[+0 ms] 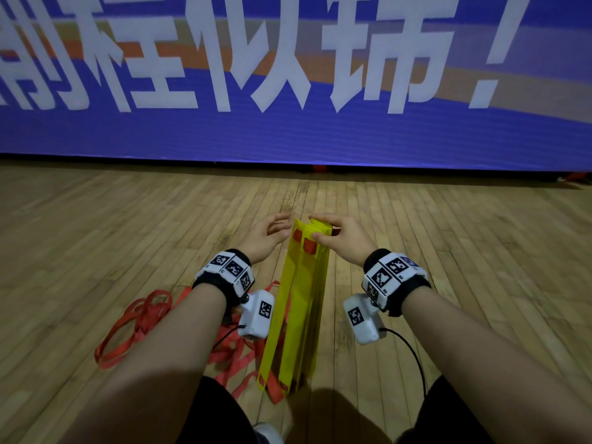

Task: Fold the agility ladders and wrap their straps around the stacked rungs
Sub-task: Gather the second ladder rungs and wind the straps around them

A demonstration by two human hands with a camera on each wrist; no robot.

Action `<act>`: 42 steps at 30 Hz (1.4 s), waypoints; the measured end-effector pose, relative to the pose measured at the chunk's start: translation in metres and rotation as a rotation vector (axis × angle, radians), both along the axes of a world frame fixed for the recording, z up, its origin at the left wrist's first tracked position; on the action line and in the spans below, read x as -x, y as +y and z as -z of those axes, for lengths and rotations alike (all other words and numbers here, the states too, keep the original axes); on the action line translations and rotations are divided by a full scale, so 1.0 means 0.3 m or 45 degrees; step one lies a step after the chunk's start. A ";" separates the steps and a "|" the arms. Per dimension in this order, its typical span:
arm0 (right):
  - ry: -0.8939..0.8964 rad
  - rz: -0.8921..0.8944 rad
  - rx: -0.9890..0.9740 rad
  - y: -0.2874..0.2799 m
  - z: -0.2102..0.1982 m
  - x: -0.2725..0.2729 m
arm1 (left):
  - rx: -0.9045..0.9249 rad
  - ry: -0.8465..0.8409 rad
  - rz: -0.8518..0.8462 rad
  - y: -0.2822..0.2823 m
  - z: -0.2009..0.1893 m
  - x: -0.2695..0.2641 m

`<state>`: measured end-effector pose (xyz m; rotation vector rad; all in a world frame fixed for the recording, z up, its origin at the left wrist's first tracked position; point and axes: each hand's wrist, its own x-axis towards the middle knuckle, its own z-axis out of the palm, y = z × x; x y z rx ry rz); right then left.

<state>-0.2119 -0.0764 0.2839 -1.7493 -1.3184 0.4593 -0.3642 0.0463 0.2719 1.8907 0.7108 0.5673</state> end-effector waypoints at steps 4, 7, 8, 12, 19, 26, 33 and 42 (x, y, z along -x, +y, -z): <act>0.013 -0.020 0.012 0.000 0.001 -0.010 | 0.020 0.024 -0.030 0.009 -0.005 0.001; 0.039 -0.075 0.023 -0.003 -0.001 -0.013 | 0.045 0.077 0.010 0.012 0.003 -0.003; 0.044 -0.101 0.024 -0.005 -0.003 -0.013 | 0.065 0.085 0.049 0.009 0.005 -0.007; 0.070 -0.138 0.014 -0.010 -0.001 -0.014 | 0.022 0.008 0.080 0.008 0.017 -0.024; 0.066 0.019 -0.006 -0.002 0.020 -0.037 | -0.026 -0.080 -0.077 0.044 0.029 0.000; -0.048 0.172 -0.038 0.011 0.033 -0.028 | -0.029 -0.004 0.155 0.023 0.021 0.022; -0.109 0.179 -0.026 0.013 0.034 -0.015 | -0.109 0.054 0.091 0.010 0.014 0.016; -0.095 0.314 0.010 0.006 0.036 -0.030 | -0.088 0.144 0.124 0.023 0.006 0.025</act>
